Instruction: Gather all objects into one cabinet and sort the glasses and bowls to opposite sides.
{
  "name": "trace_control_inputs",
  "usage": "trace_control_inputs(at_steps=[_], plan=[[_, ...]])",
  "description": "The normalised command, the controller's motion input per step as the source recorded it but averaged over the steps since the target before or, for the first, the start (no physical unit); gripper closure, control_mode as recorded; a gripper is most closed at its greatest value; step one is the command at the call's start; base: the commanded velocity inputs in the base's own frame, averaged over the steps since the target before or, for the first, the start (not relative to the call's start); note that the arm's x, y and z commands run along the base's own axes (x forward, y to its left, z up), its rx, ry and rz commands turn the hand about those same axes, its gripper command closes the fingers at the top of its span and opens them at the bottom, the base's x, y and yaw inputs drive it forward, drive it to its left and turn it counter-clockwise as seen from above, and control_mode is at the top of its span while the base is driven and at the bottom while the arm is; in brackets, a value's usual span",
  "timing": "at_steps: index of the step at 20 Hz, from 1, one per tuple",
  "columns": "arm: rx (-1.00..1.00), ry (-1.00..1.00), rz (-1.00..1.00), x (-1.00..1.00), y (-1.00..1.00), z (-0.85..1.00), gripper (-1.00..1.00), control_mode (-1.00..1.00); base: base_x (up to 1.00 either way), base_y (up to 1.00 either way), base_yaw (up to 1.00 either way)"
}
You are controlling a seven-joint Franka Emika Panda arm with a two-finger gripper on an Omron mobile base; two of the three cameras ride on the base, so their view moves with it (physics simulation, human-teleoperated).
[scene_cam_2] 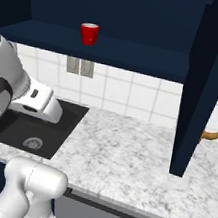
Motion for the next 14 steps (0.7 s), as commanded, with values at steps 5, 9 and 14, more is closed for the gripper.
trace_control_inputs(at_steps=[5,9,14], plan=[[0.07,-0.27,0.05,0.03,-0.12,0.39,-1.0,-1.0,0.0,0.0,0.0],[0.12,-0.17,0.03,0.33,0.0,0.76,-1.0,-1.0,0.0,0.0,0.0],[0.05,-0.19,0.04,0.33,-0.02,0.52,-1.0,-1.0,0.0,0.0,0.0]])
